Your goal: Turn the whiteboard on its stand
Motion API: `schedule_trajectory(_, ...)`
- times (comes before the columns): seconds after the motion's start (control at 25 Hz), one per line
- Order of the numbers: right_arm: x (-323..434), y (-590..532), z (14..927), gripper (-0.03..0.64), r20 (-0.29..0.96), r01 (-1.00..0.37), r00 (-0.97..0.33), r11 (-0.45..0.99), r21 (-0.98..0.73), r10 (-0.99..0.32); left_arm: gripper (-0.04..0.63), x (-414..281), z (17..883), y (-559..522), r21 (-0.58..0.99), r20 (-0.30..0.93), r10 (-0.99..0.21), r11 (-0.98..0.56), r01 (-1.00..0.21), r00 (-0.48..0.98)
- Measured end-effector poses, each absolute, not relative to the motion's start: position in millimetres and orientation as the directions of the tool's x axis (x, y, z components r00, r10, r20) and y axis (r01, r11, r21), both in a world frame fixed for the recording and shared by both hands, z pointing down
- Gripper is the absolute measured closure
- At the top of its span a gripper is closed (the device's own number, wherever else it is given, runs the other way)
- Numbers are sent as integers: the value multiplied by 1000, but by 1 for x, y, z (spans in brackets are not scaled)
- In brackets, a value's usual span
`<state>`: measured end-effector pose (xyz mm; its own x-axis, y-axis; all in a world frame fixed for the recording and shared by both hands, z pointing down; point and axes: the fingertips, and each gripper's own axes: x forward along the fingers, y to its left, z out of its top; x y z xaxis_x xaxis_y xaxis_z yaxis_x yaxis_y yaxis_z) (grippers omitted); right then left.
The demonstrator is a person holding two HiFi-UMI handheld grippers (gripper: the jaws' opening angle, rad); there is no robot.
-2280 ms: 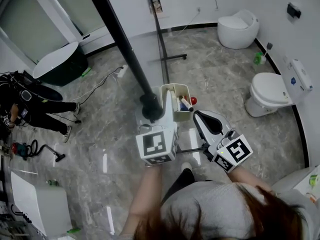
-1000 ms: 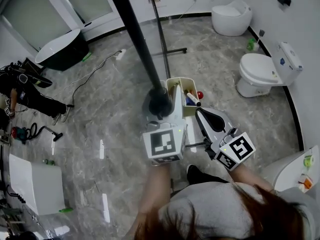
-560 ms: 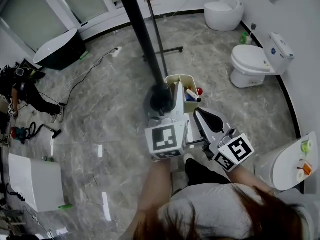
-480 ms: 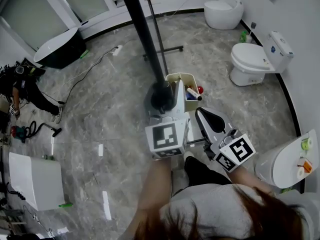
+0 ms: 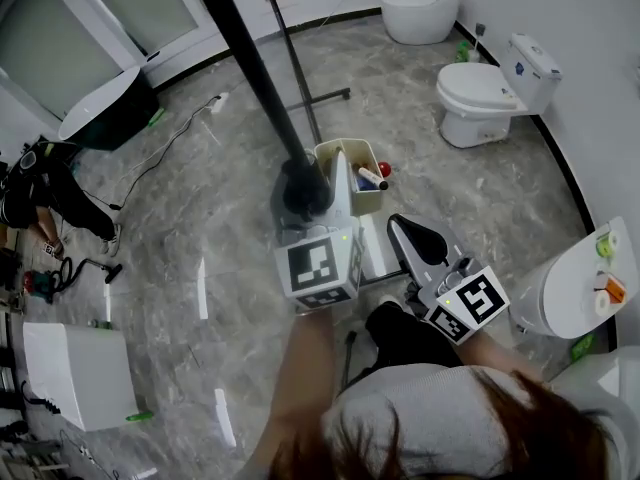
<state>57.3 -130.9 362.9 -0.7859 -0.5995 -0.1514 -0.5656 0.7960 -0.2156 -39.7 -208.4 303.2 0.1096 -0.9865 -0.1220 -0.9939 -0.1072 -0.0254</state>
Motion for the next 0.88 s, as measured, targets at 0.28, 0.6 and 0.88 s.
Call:
schedule_trajectory(0.28, 79, -102, 359, 614, -160, -568, -787, 801, -189, -595, 385, -12, 307, -175, -25, -127, -985, -117, -993, 119)
schedule_trajectory(0.6, 93, -67, 357, 614, -161, -541, -805, 818, -194, -571, 382, 11, 301, -129, -25, -134, -982, -130, -991, 132)
schedule_trajectory(0.88, 117, -12, 361, 614, -143, -513, -826, 833, -207, -545, 380, 31, 302, -79, -15, -132, -983, -130, -991, 131)
